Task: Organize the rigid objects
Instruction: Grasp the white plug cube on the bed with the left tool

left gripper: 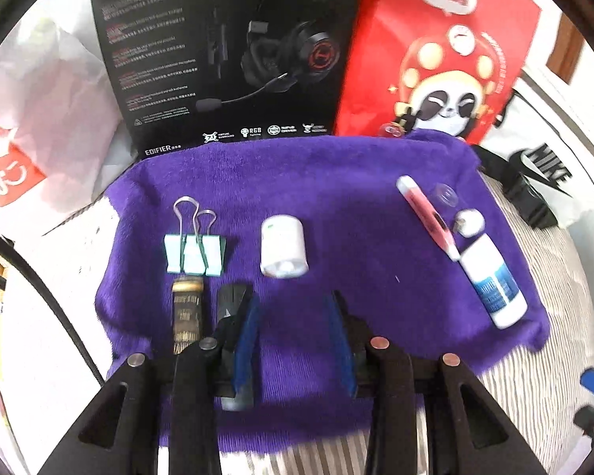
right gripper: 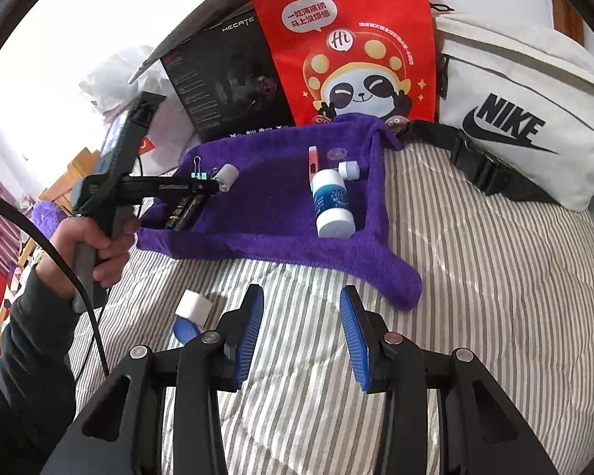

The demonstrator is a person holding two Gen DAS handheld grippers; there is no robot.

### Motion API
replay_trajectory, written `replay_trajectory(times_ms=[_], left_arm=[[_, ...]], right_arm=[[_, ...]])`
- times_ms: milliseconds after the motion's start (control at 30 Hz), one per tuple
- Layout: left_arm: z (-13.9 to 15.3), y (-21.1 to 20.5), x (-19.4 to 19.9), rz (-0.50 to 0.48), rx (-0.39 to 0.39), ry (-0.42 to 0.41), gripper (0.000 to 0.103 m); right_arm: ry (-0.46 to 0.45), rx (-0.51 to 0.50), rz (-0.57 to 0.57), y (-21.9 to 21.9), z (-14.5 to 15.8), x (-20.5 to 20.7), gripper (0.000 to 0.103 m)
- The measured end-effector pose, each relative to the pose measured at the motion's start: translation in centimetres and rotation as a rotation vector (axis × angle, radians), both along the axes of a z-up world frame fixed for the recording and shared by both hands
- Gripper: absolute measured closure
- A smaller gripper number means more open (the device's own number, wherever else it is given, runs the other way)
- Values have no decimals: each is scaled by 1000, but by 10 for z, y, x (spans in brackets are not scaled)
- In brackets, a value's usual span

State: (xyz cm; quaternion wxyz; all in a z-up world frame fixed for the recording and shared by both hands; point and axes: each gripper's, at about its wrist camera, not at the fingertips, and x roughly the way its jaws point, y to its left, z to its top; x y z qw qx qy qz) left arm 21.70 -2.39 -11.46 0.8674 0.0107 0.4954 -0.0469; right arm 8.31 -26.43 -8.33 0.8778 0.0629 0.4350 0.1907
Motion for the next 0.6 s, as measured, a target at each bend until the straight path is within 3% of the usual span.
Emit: replay_trajectory(times_ms=[267,333,600], left_arm=[[12,-14,-52,-58,-45,23,69],[10,-23,-65,-80,-56,43,62],[-6,-49,-94,-121,-16,118,61]], right_arm=[[17,4,-39,-10,-3,-18,63],[19,3,-44,-12,-3,-21,63],[10,15,-45,-17,1,-38,59]])
